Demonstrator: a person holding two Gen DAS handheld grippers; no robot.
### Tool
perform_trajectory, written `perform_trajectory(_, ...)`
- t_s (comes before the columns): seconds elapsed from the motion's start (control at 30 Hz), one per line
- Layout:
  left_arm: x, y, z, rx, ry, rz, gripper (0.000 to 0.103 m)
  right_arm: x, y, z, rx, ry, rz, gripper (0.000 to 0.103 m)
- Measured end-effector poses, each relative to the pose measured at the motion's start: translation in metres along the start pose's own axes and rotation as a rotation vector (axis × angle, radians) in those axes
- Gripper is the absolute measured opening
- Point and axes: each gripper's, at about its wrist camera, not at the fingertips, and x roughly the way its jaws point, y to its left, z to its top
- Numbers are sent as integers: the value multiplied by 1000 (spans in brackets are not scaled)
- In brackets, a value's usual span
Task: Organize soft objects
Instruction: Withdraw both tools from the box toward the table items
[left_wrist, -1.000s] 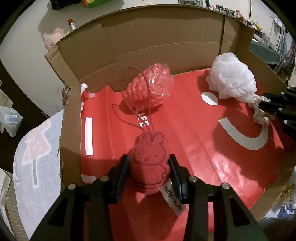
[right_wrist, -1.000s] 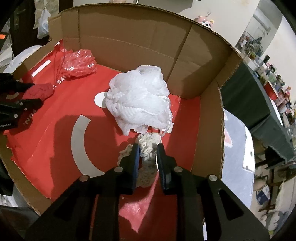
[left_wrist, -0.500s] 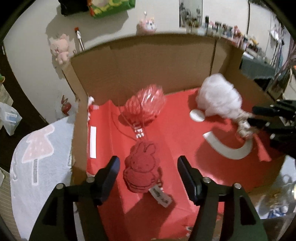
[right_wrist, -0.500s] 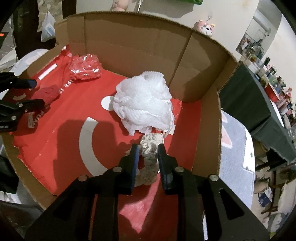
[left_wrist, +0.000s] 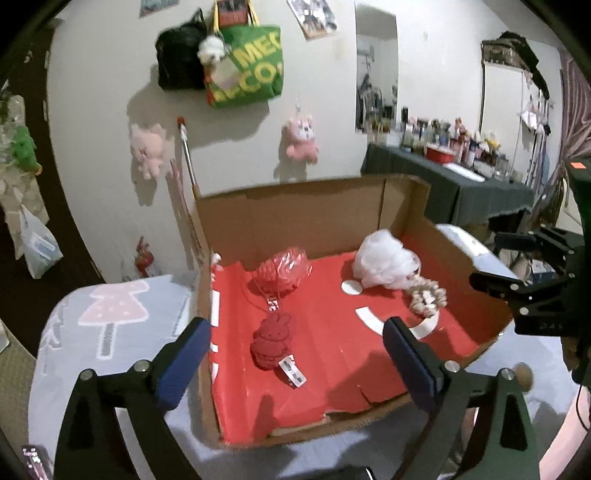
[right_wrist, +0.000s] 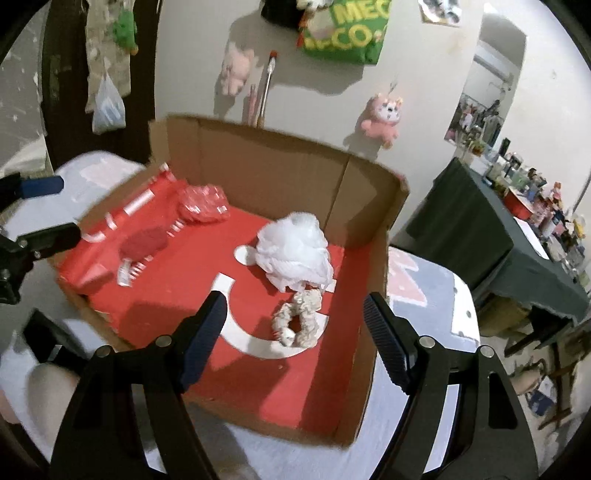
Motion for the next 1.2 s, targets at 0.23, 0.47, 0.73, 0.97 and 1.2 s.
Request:
perform_trajectory(0.23, -57, -19, -18, -2, -127, 6, 103, -67, 12, -24, 39, -133, -4, 76)
perform_trajectory(0.47, -89, -32, -43, -16, -196, 16, 103, -121, 18, -55, 93, -257, 1, 77)
perform_trajectory(0.73, -114, -44, -71, -13, -264, 21, 103, -153, 27, -89, 111, -352, -24, 84)
perform_trajectory(0.97, -131, -60, -98, -17, -311, 24, 103, -165, 34, -119, 153, -394, -16, 84)
perform_trajectory(1.2, -137, -75, -120, -15, -327, 4, 103, -164, 51, -144, 115, -405, -61, 85)
